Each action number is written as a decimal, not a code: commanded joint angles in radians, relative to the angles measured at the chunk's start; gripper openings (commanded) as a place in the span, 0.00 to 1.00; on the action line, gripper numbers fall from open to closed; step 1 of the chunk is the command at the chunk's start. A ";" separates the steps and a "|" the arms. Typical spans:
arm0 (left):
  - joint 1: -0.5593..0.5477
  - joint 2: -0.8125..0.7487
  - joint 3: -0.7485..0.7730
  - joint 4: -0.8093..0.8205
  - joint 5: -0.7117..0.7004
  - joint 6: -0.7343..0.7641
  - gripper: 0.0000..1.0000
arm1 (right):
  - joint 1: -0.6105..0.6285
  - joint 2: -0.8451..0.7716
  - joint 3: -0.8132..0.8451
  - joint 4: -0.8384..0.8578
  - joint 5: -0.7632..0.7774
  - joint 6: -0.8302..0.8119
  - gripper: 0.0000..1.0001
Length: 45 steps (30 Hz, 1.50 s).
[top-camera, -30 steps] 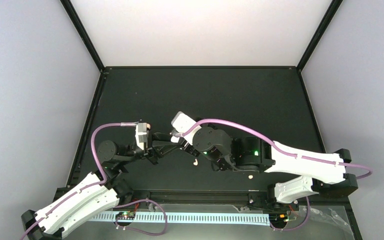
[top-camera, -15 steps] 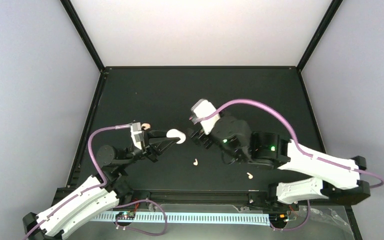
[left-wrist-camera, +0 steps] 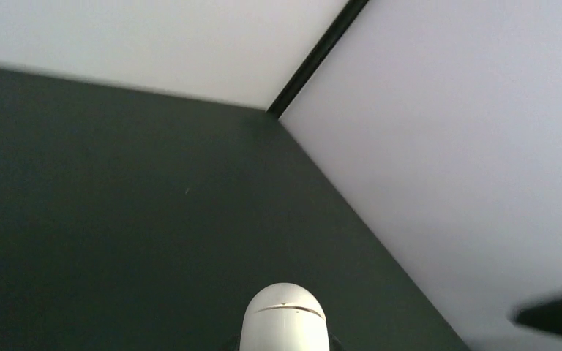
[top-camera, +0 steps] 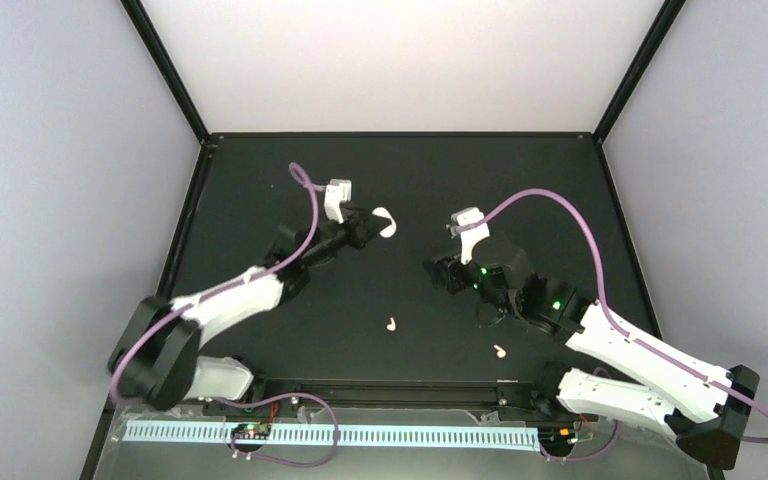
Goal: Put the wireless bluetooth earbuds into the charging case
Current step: Place the charging case at the center of the board.
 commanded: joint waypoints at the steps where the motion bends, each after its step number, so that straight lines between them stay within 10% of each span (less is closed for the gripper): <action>1: 0.104 0.278 0.113 0.090 0.187 -0.246 0.02 | -0.014 -0.053 -0.070 0.049 -0.050 0.074 0.85; 7: 0.149 0.541 0.183 0.192 0.264 -0.368 0.02 | -0.026 -0.093 -0.104 0.036 -0.045 0.063 0.86; 19: 0.150 0.711 0.412 -0.253 0.243 -0.205 0.04 | -0.031 -0.072 -0.118 0.053 -0.052 0.040 0.86; 31: 0.150 0.808 0.473 -0.352 0.239 -0.150 0.09 | -0.032 -0.012 -0.090 0.063 -0.080 0.049 0.86; 45: 0.164 0.691 0.407 -0.454 0.126 -0.103 0.91 | -0.075 0.129 -0.046 0.112 -0.161 0.083 0.86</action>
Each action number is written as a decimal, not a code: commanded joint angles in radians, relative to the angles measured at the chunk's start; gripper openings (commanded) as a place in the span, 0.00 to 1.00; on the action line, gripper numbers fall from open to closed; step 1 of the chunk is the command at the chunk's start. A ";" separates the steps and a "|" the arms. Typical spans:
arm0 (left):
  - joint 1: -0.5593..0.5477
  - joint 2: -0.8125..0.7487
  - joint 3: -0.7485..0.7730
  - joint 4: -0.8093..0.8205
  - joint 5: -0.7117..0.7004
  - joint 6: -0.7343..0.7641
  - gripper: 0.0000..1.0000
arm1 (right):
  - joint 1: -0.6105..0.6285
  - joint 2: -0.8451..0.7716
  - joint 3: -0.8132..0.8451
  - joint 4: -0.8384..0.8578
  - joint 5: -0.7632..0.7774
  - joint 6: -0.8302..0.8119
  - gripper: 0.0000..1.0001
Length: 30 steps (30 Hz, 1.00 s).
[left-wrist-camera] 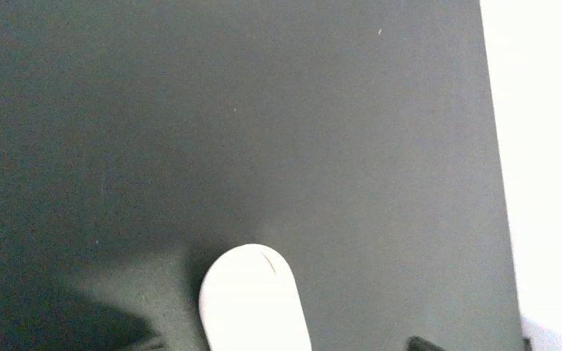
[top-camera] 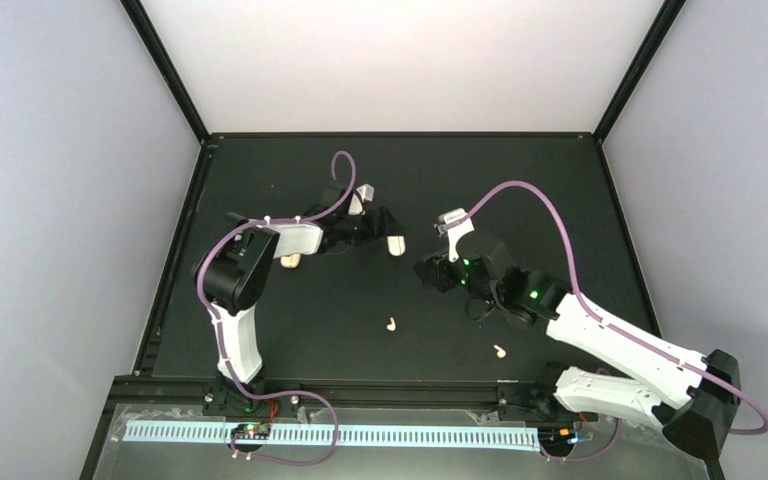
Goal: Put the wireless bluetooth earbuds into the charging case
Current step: Place the charging case at the center of the board.
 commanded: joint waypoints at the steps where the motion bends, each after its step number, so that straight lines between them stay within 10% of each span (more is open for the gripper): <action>1: 0.020 -0.093 -0.056 -0.120 -0.097 0.033 0.97 | -0.050 0.080 0.032 0.077 -0.078 0.042 0.86; 21: 0.044 -1.051 -0.410 -0.413 -0.597 0.100 0.99 | -0.171 0.884 0.437 0.102 -0.072 0.081 0.80; 30: 0.045 -1.241 -0.465 -0.444 -0.697 0.187 0.99 | -0.171 1.051 0.570 -0.003 -0.035 0.066 0.74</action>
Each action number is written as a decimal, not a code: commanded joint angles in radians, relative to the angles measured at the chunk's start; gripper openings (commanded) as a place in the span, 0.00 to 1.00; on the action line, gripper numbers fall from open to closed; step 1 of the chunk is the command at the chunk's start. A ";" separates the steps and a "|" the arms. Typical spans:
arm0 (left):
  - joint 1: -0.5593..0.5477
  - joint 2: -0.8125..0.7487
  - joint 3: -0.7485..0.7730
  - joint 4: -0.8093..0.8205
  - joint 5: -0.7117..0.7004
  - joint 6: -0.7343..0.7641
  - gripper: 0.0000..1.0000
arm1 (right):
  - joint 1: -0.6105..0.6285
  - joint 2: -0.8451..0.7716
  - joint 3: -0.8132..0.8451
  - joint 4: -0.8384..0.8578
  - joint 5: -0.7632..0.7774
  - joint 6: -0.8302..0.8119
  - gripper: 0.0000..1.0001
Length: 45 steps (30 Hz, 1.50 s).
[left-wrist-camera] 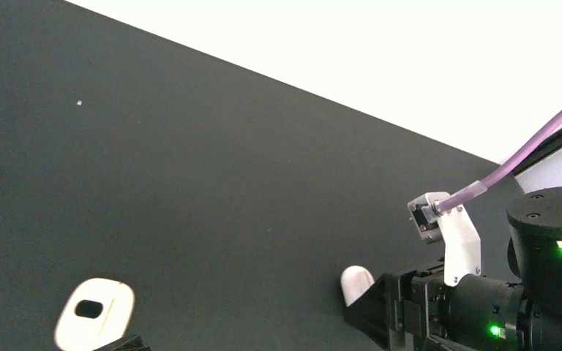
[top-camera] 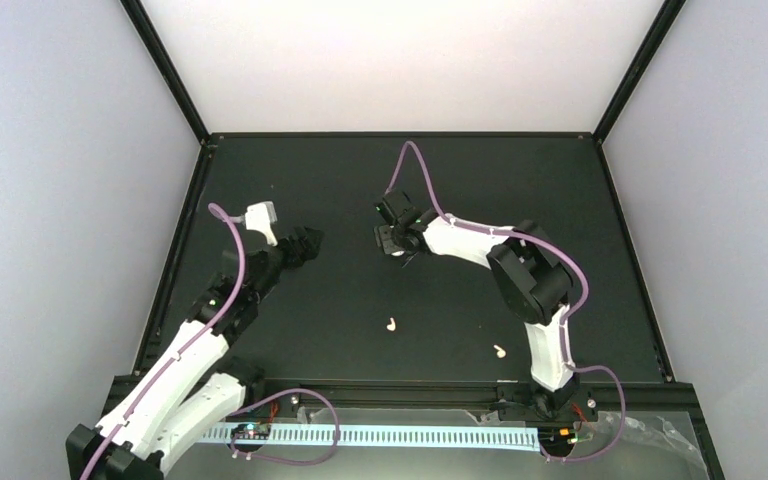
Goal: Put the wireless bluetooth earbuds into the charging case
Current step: Place the charging case at the center of the board.
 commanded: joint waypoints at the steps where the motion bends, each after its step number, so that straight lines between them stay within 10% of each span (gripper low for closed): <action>1: 0.006 -0.036 -0.004 -0.055 -0.072 0.070 0.99 | -0.005 0.045 0.053 -0.062 0.044 -0.011 0.72; 26: 0.006 -0.069 -0.027 -0.053 -0.070 0.092 0.99 | -0.017 0.118 0.172 -0.113 0.146 -0.012 0.18; 34: 0.006 -0.077 -0.029 -0.072 -0.077 0.090 0.99 | -0.051 0.162 0.209 -0.134 0.104 0.018 0.21; 45: 0.006 -0.095 -0.027 -0.112 -0.117 0.090 0.99 | -0.051 0.091 0.131 -0.099 0.071 0.035 0.52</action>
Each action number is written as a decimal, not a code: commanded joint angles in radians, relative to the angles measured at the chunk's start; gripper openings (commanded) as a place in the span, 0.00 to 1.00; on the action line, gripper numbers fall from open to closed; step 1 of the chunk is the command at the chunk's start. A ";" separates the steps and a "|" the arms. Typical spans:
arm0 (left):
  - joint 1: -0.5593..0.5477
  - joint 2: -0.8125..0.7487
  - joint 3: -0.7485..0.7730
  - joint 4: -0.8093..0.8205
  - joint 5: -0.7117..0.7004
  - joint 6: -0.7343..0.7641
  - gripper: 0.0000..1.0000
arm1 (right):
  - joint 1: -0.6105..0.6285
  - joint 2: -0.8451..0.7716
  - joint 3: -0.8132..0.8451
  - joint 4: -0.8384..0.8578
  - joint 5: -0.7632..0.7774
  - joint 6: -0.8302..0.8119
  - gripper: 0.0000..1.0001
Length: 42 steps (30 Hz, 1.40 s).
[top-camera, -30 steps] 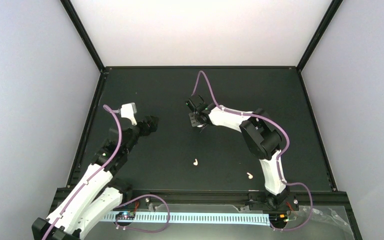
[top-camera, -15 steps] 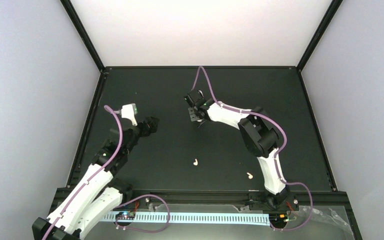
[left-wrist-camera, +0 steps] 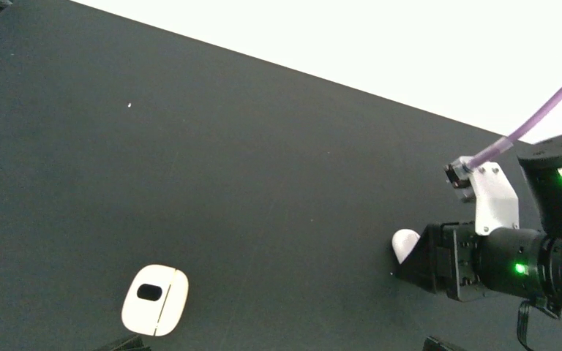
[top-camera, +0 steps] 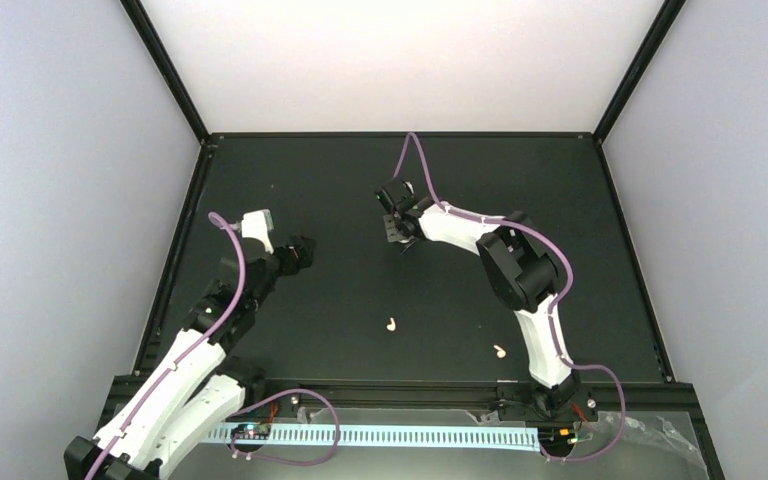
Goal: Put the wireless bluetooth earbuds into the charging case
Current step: Place the charging case at the center of the board, then pick up the charging case at the center of the board.
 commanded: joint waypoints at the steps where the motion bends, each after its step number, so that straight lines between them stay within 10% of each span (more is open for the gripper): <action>1: 0.006 -0.026 0.004 -0.045 -0.047 0.010 0.99 | 0.000 -0.069 -0.057 0.009 -0.021 0.029 0.55; 15: 0.043 0.028 0.012 -0.145 -0.181 -0.076 0.99 | 0.005 -0.372 -0.310 0.146 -0.148 0.096 0.68; 26: 0.282 0.462 0.118 -0.067 0.165 -0.074 0.99 | 0.097 -0.660 -0.623 0.287 -0.274 0.111 0.68; 42: 0.288 0.938 0.295 -0.052 0.205 -0.014 0.86 | 0.109 -1.044 -0.699 0.163 -0.276 0.028 0.68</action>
